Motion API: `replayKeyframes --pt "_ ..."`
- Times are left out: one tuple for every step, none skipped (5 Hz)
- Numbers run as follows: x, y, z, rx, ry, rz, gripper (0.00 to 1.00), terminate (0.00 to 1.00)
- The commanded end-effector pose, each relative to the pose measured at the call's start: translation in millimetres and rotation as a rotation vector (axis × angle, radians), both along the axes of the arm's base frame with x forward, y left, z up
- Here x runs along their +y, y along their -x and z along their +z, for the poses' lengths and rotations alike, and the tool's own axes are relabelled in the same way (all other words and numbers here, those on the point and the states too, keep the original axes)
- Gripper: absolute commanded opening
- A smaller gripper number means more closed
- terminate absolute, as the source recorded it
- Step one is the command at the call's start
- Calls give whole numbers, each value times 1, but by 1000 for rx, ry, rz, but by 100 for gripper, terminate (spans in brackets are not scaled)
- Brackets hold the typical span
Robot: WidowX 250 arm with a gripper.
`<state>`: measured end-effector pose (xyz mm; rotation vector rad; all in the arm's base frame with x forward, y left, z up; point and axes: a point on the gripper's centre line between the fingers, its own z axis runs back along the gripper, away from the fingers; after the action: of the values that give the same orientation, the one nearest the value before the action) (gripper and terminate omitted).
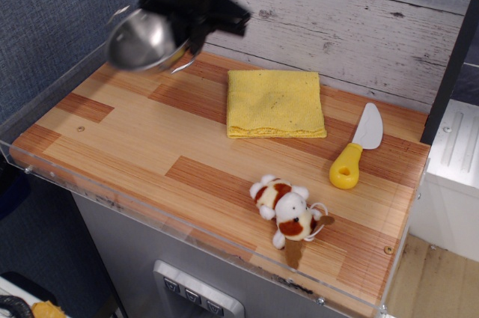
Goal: Move the bowl on top of the cloth.
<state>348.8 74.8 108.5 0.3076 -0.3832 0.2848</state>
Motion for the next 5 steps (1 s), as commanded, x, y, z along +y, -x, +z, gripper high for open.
replayKeyframes --pt "-52 -36 29 -55 -42 -139 0 0" --pt "-88 -43 21 -37 -45 -194 0 0" --pt "-118 -43 8 -7 -48 -240 0 0" --pt "-135 -37 -4 28 -46 -273 0 0" --pt "-140 -35 -17 56 -38 -293 0 0"
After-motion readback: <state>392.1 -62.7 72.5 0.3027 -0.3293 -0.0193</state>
